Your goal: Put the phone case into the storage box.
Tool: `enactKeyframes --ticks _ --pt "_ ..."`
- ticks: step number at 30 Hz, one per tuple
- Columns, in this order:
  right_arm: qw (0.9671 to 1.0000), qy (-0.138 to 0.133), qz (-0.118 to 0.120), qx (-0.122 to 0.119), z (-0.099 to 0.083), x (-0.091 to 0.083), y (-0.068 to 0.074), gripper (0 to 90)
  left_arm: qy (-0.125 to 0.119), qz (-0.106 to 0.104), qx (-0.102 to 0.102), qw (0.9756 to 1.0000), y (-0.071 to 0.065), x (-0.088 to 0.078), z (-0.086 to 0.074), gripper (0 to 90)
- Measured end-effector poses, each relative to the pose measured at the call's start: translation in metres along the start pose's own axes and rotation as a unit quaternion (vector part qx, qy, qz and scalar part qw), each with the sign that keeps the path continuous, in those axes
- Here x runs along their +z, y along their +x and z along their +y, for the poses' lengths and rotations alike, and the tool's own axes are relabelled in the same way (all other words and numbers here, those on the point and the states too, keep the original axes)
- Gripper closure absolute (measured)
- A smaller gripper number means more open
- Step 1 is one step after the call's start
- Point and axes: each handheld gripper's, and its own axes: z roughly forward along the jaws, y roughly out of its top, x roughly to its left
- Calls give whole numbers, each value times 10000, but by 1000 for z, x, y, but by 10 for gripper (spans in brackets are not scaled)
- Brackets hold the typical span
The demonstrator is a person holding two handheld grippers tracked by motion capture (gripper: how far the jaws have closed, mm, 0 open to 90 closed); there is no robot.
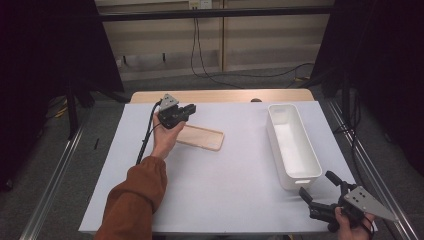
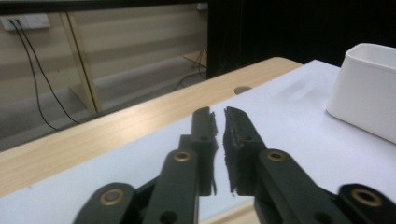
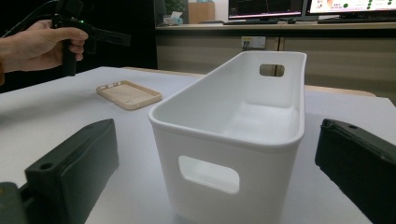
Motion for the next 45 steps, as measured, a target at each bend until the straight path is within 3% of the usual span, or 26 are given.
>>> enactKeyframes --ticks 5,11,12,15,16,17,18,22,25,27,28,31,33,39,43,45 --pt "10000 -9 -12 1 0 0 -1 0 139 -65 -63 9999 0 3 1 900" --pt "10000 -15 -3 -4 0 -1 0 0 519 -149 -96 9985 1 7 1 900" --pt "10000 -13 -5 -6 0 -1 0 0 663 -185 -189 9974 2 9 2 900" --pt "10000 -12 -4 -2 0 -1 0 0 767 -121 -210 9968 3 10 2 900" --pt "10000 -16 -3 -4 0 -1 0 0 848 -203 -350 9956 5 11 2 900" --pt "10000 -16 -3 -4 0 -1 0 0 848 -203 -350 9956 5 11 2 900" --pt "10000 -13 -3 -5 0 -1 0 0 973 -110 -291 9948 6 12 2 900" --pt "10000 -7 -7 -2 0 -1 0 0 1205 -141 -471 9915 6 16 2 900" --pt "10000 -6 8 -18 0 -1 0 0 1417 -96 -464 9888 7 20 2 900" --pt "10000 -7 0 -16 0 -1 0 0 1471 -101 -474 9879 7 21 2 900" --pt "10000 -7 -7 -1 0 -1 0 0 1585 -87 -467 9862 8 23 3 900" --pt "10000 -12 -9 -8 0 -1 0 0 1640 -41 -506 9852 9 25 4 900" --pt "10000 -13 -12 -3 0 -1 0 0 1812 -31 -550 9819 12 26 4 900" --pt "10000 -12 1 3 0 -1 0 0 2053 50 -633 9766 14 32 4 900" --pt "10000 -12 10 -8 0 -1 0 0 2246 121 -567 9727 14 38 5 900" --pt "10000 -15 13 -5 0 -2 0 0 2373 104 -618 9694 14 41 4 900"
